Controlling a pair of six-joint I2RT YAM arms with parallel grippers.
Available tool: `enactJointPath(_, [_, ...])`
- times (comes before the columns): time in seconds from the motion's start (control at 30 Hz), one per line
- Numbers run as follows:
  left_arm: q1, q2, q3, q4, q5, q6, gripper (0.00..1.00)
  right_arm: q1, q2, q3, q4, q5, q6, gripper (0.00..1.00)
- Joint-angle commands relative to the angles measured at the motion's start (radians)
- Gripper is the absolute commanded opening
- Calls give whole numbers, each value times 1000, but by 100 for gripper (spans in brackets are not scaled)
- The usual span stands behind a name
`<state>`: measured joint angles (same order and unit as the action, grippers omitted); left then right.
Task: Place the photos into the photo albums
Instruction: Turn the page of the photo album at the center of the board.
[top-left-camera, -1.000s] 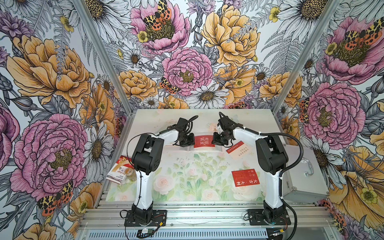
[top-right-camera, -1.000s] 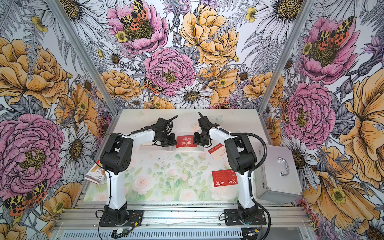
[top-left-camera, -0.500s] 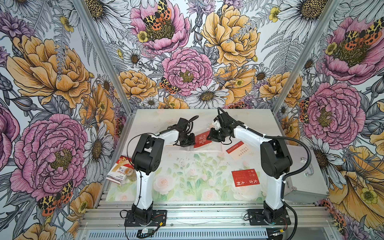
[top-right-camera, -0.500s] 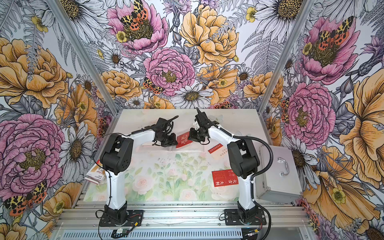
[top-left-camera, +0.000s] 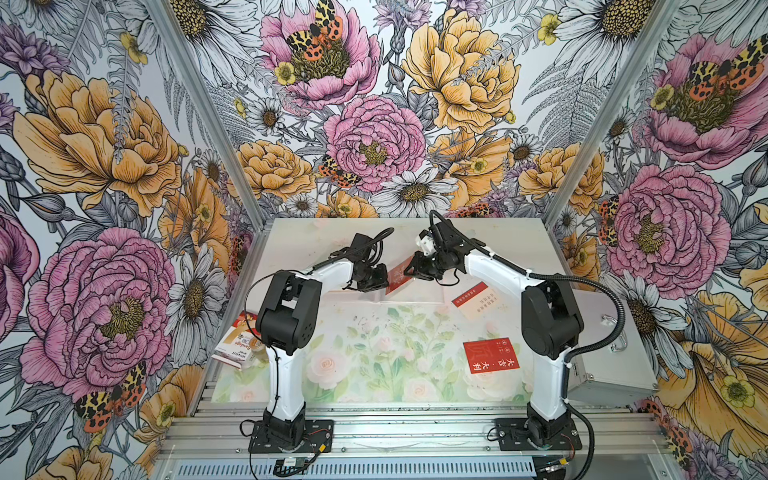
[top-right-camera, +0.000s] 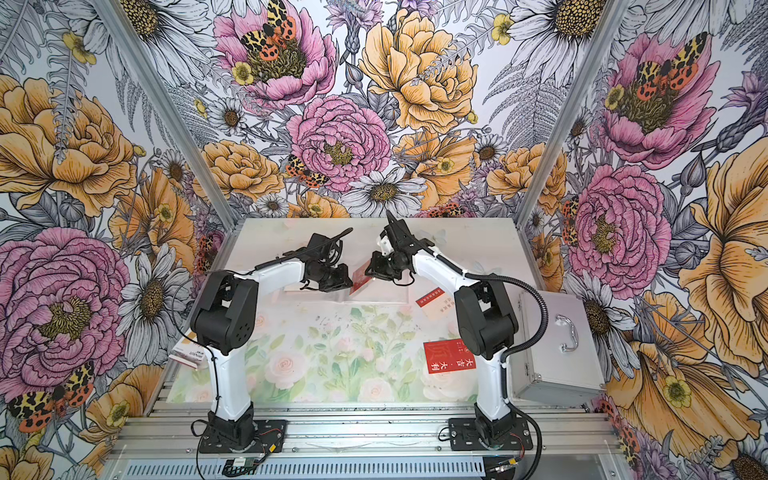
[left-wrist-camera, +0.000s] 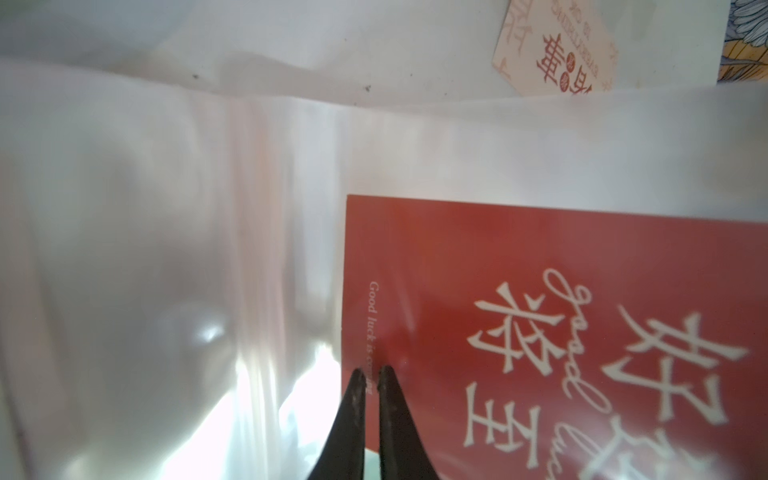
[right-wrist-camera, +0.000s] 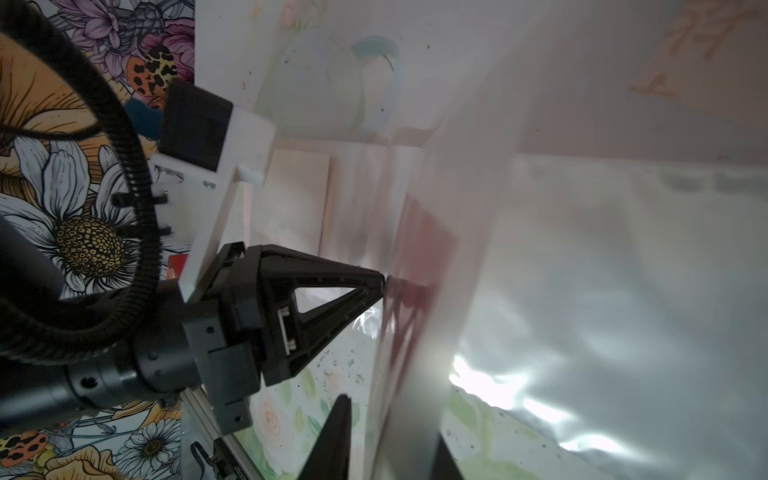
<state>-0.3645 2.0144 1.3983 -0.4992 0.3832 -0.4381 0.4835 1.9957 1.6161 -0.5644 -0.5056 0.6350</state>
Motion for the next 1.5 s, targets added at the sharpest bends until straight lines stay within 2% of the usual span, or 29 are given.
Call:
enactJointPath(0.0, [27,-69,-29,8,16,4,12,16,-7,58,18,-29,14,25])
enactJointPath(0.43, [130,-185,-150,8,3,2,12,92,123,246,17,-57,50,26])
enactJointPath(0.67, [209,-305,-230,8,8,-14,12,122,200,339,15,-75,69,27])
enactJointPath(0.97, [291,-443,-335,19,17,-16,12,154,263,435,15,-97,86,39])
enactJointPath(1.47, [353,-553,-408,22,13,-8,13,176,290,488,14,-121,102,43])
